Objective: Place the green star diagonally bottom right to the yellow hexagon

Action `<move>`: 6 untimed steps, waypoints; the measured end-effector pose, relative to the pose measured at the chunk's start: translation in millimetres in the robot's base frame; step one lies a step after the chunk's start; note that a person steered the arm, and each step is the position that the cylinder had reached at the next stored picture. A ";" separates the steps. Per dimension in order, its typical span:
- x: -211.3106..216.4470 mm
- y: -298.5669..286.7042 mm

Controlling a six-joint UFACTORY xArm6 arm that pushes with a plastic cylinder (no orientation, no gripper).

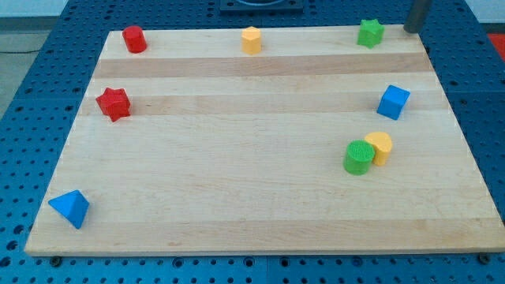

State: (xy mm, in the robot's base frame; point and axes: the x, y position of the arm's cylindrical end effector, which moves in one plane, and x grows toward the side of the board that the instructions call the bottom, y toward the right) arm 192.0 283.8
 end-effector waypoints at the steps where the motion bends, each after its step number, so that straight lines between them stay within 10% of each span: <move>1: 0.5 -27.0; 6: 113.6 -173.5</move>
